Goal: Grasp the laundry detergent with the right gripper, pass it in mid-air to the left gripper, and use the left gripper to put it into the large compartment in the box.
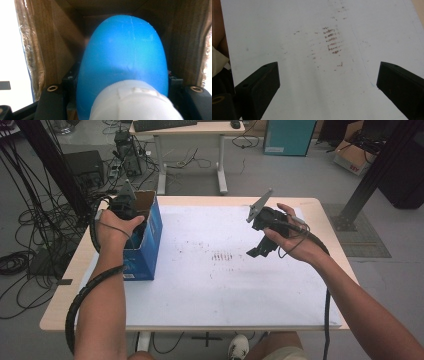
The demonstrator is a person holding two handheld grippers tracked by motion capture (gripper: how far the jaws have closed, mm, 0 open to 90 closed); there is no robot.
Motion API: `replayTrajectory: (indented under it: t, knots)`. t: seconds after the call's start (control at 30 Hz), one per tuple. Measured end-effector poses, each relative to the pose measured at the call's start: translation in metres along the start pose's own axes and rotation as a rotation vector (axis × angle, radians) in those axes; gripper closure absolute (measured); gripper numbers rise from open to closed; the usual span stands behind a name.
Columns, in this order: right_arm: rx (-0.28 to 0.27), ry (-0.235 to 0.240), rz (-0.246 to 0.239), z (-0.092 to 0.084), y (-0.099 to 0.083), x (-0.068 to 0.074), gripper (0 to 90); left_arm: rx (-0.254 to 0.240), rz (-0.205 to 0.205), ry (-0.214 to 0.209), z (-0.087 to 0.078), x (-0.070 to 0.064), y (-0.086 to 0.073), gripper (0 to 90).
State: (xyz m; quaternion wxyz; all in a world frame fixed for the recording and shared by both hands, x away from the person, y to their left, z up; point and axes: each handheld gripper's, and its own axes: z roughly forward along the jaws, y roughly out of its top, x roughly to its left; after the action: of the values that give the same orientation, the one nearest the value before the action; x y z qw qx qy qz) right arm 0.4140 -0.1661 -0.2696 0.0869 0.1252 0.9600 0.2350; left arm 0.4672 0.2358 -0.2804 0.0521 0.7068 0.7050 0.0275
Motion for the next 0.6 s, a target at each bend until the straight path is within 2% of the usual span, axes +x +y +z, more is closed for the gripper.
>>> replayTrajectory:
  t: [0.23,0.47,0.53,0.6]
  knots:
    - [0.004,0.001,-0.01,-0.001,0.0,-0.0008,4.8,0.0,0.0,0.0,0.0,0.0001,0.0,36.1]
    - [0.001,0.0,0.0,-0.0012,0.0008,0.0,4.7,0.0,0.0,0.0,-0.0001,-0.0002,-0.0003,36.0]
    - [0.004,0.004,-0.014,-0.0012,0.0007,-0.0005,4.8,-0.001,-0.001,-0.001,0.0,0.0,-0.0004,36.1]
    - [0.003,0.002,-0.002,-0.0007,0.0012,0.0006,4.8,-0.001,-0.001,0.0,0.0,-0.0002,-0.0005,36.0]
